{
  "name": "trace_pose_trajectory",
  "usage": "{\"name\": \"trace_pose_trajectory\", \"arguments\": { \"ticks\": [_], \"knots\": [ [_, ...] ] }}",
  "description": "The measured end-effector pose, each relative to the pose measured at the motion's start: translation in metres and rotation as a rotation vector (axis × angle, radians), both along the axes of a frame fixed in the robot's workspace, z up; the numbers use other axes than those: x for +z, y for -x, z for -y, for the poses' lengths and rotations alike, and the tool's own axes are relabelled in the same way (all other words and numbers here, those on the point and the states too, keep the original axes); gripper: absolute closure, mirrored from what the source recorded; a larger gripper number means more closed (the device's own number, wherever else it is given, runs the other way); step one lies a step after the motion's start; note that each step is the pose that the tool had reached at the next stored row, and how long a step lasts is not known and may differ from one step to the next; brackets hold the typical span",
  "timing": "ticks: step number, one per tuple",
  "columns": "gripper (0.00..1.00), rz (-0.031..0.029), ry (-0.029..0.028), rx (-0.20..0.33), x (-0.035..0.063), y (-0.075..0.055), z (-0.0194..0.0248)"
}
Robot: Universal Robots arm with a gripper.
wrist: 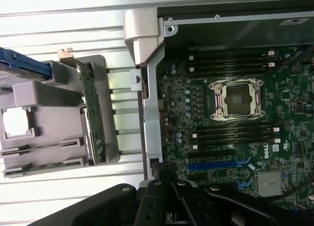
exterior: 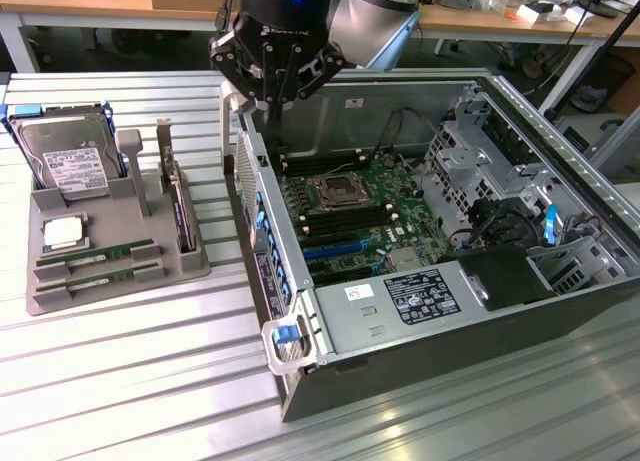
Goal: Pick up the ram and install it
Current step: 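Reach for the ram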
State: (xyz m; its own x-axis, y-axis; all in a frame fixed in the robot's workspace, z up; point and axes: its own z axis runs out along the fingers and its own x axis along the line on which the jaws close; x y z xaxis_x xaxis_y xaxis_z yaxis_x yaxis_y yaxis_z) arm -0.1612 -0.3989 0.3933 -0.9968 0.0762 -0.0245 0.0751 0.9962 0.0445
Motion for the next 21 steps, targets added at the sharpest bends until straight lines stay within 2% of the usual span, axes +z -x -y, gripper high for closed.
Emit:
{"name": "trace_pose_trajectory", "arguments": {
  "ticks": [21],
  "knots": [
    [0.90,0.0000,0.0000,0.000,0.0000,0.0075,0.0000]
  ]
}}
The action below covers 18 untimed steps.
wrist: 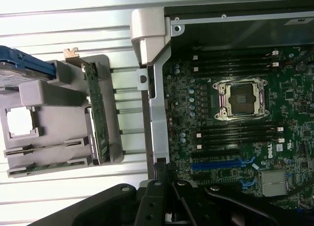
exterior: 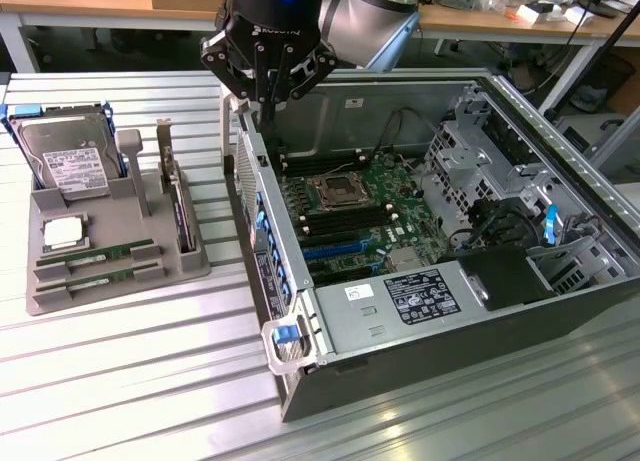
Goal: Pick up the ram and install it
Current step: 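Reach for the ram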
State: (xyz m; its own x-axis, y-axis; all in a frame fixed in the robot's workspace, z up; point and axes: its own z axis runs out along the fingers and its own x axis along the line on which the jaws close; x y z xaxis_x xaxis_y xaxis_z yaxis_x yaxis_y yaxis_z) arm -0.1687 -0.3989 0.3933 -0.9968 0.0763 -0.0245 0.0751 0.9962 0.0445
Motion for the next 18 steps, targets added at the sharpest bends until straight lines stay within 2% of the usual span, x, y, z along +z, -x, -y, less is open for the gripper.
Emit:
{"name": "trace_pose_trajectory", "arguments": {
  "ticks": [18],
  "knots": [
    [0.90,0.0000,0.0000,0.000,0.0000,0.0093,0.0000]
  ]
}}
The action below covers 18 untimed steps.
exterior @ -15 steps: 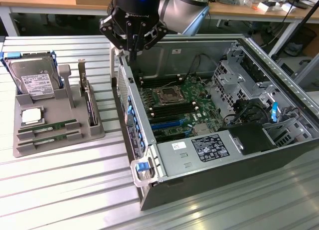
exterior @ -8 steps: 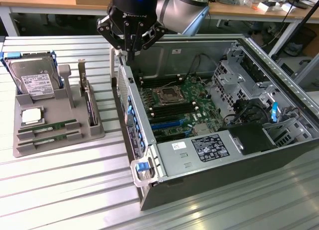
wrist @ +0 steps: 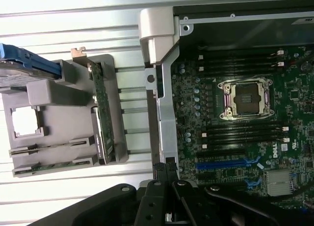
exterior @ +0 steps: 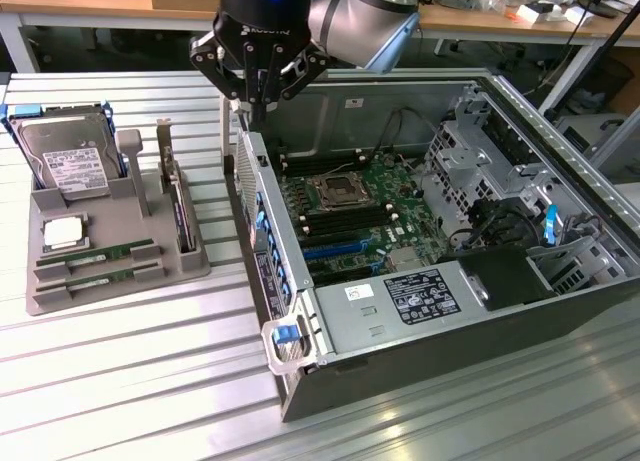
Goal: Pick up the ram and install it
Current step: 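Reach for the ram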
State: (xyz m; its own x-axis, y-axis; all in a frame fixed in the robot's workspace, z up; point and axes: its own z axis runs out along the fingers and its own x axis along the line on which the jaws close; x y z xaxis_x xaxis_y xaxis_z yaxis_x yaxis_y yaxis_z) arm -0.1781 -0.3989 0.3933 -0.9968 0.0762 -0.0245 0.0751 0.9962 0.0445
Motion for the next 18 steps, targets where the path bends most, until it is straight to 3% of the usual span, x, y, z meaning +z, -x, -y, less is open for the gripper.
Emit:
{"name": "trace_pose_trajectory", "arguments": {
  "ticks": [18],
  "knots": [
    [0.90,0.0001,-0.0001,0.000,0.0000,0.0075,0.0000]
  ]
}}
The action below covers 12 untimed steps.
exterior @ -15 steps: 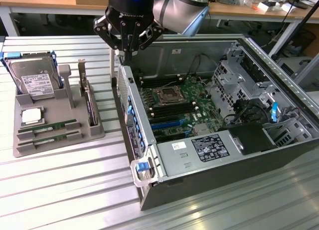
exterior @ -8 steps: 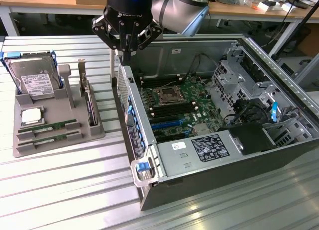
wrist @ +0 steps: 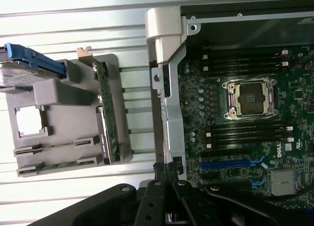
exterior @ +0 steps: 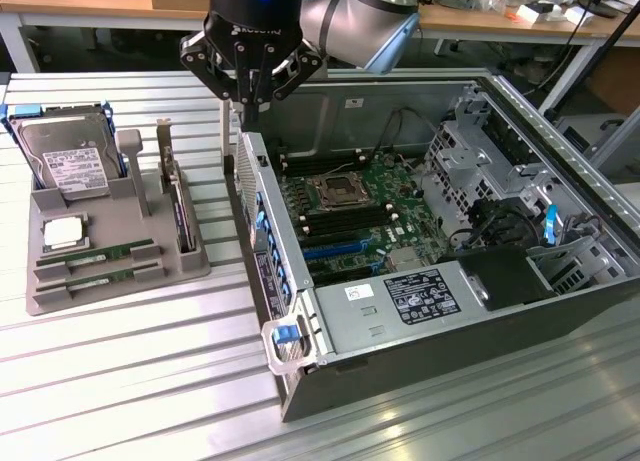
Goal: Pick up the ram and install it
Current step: 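Reach for the ram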
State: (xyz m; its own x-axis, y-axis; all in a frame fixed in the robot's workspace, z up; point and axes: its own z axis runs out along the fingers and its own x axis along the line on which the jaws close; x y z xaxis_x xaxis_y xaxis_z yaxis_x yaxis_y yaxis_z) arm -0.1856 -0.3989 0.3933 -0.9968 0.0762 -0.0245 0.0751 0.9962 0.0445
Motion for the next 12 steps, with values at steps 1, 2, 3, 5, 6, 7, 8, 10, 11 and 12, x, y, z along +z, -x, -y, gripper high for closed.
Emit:
{"name": "trace_pose_trajectory", "arguments": {
  "ticks": [1,2,3,5,6,7,8,10,11,12],
  "knots": [
    [0.90,-0.0001,0.0001,0.000,0.0000,0.0003,0.0000],
    [0.90,-0.0001,0.0001,0.000,0.0000,0.0005,0.0000],
    [0.90,-0.0001,0.0001,0.000,0.0000,0.0008,0.0000],
    [0.90,0.0000,0.0001,0.000,0.0000,0.0011,0.0000],
    [0.90,-0.0001,0.0001,0.000,0.0000,0.0012,0.0000],
    [0.90,-0.0001,0.0001,0.000,0.0000,0.0014,0.0000],
    [0.90,-0.0001,0.0000,0.000,0.0000,0.0015,0.0000],
    [0.90,-0.0001,0.0001,0.000,0.0000,0.0019,0.0000],
    [0.90,0.0000,0.0001,0.000,0.0000,0.0020,0.0000],
    [0.90,0.0000,0.0000,0.000,0.0000,0.0023,0.0000]
  ]
}}
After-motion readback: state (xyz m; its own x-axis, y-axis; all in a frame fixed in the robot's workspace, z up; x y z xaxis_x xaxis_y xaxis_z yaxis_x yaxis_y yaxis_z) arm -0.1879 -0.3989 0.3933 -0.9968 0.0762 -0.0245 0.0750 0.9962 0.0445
